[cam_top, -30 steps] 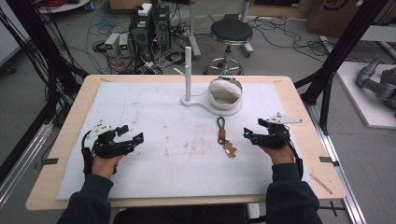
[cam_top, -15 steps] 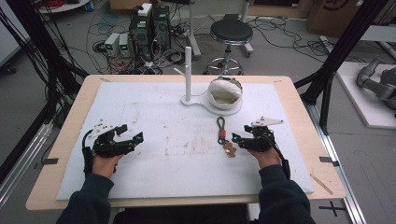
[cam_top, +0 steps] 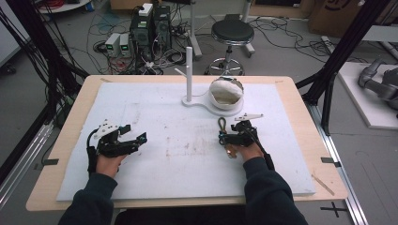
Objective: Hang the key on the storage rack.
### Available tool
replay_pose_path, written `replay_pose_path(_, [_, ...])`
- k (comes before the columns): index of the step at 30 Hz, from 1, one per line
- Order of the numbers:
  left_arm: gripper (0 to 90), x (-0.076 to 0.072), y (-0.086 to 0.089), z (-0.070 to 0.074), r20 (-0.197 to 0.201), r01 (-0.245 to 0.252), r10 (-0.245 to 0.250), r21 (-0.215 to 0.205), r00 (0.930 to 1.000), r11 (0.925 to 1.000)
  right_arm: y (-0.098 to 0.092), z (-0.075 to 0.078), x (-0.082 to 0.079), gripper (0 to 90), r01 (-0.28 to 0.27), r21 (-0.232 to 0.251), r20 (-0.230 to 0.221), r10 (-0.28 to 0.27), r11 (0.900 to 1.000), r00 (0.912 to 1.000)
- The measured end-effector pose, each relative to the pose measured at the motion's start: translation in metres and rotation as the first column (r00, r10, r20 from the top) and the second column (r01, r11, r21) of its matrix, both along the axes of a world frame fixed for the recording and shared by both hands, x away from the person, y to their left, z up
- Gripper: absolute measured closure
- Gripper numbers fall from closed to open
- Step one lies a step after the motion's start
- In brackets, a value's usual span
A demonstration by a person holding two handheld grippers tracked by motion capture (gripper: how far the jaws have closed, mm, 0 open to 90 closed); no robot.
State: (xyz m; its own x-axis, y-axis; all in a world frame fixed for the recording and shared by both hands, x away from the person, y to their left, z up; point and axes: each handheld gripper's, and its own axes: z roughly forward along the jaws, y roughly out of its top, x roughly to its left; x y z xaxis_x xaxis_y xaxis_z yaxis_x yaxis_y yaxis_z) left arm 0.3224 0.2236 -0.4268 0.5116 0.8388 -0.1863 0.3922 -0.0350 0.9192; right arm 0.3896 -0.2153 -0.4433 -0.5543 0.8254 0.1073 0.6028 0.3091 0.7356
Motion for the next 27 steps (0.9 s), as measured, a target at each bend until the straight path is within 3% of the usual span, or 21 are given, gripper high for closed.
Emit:
replay_pose_path(3, [20.1,0.000,0.001,0.000,-0.003,0.000,0.000,-0.003,1.0000,1.0000,0.012,-0.004,0.005,37.6,-0.036,-0.058,-0.039,0.034,0.998,0.9987])
replay_pose_path(5, [20.4,0.000,0.002,0.000,-0.002,0.000,0.000,-0.003,1.0000,1.0000,0.019,-0.004,0.003,41.0,-0.033,-0.135,-0.012,0.031,0.990,0.9994])
replay_pose_path(6, [20.5,0.000,0.002,0.000,-0.004,-0.002,0.002,-0.005,1.0000,1.0000,0.020,-0.003,0.003,46.6,-0.035,-0.142,-0.015,0.033,0.989,0.9993])
replay_pose_path(7, [20.6,0.000,0.002,0.000,-0.005,-0.003,0.003,-0.006,1.0000,1.0000,0.020,-0.002,0.003,56.6,-0.031,-0.145,-0.020,0.029,0.989,0.9994])
replay_pose_path(11, [21.2,0.000,0.002,0.000,-0.011,0.001,-0.001,-0.007,0.9999,1.0000,0.017,-0.001,0.006,60.4,-0.019,-0.116,-0.043,0.015,0.993,0.9990])
replay_pose_path(16, [21.5,0.000,0.002,0.000,-0.013,0.002,-0.002,-0.013,0.9999,0.9999,0.018,0.000,0.005,61.6,-0.020,-0.129,-0.032,0.016,0.991,0.9993])
replay_pose_path(24, [22.2,0.000,0.005,0.000,-0.017,-0.007,0.006,-0.021,0.9998,0.9998,0.025,0.001,0.002,62.5,-0.093,-0.117,-0.019,0.091,0.989,0.9956])
replay_pose_path(27, [22.3,0.000,0.005,0.000,-0.018,-0.008,0.008,-0.021,0.9998,0.9997,0.024,0.004,0.000,62.7,-0.097,-0.083,0.002,0.098,0.992,0.9952])
